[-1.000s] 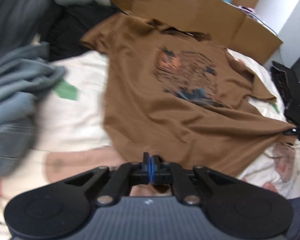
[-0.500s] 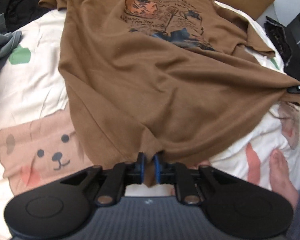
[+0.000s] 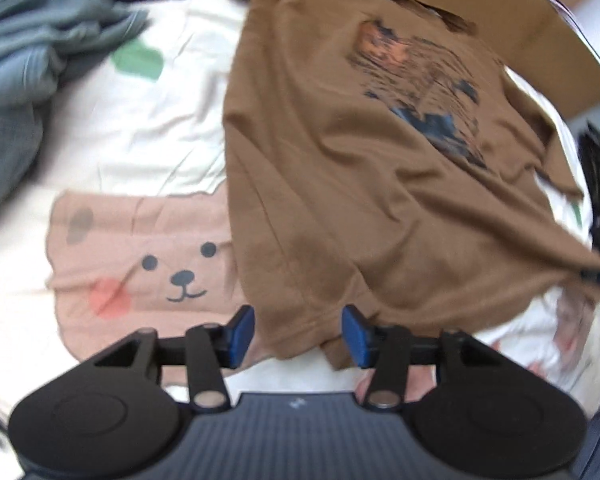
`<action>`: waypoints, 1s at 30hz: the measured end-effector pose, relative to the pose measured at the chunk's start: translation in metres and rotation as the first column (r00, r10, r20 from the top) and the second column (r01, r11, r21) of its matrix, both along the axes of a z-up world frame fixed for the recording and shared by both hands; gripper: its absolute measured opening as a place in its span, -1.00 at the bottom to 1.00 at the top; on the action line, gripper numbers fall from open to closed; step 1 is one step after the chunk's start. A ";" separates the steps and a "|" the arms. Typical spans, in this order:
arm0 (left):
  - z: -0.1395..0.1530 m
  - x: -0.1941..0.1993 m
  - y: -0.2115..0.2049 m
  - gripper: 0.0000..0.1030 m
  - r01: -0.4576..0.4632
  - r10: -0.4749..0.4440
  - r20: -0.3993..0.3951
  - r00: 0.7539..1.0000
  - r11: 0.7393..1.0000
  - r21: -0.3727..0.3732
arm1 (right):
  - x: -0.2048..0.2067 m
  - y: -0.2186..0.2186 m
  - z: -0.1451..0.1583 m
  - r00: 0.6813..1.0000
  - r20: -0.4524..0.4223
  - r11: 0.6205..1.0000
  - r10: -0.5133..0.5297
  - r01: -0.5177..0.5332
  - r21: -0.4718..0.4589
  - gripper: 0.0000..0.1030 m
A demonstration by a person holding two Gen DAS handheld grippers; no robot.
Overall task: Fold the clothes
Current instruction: 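Open the left tool and release the hem while the right tool holds, then grasp the shirt hem with the left tool while the right tool holds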
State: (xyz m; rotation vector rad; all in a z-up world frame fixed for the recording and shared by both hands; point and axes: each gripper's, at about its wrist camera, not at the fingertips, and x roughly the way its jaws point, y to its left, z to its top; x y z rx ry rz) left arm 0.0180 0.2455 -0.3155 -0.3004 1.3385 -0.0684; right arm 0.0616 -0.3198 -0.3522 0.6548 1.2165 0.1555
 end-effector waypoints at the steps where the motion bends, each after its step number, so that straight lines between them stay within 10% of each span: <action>1: -0.003 0.001 -0.001 0.00 -0.016 0.016 -0.012 1.000 1.000 0.000 | -0.001 0.000 0.000 1.000 0.000 1.000 0.002 -0.002 0.000 -0.99; 30: -0.019 0.015 -0.010 -0.24 -0.276 0.272 -0.164 0.948 0.961 0.002 | -0.008 -0.004 -0.015 1.000 -0.029 1.000 0.002 -0.002 0.017 -0.98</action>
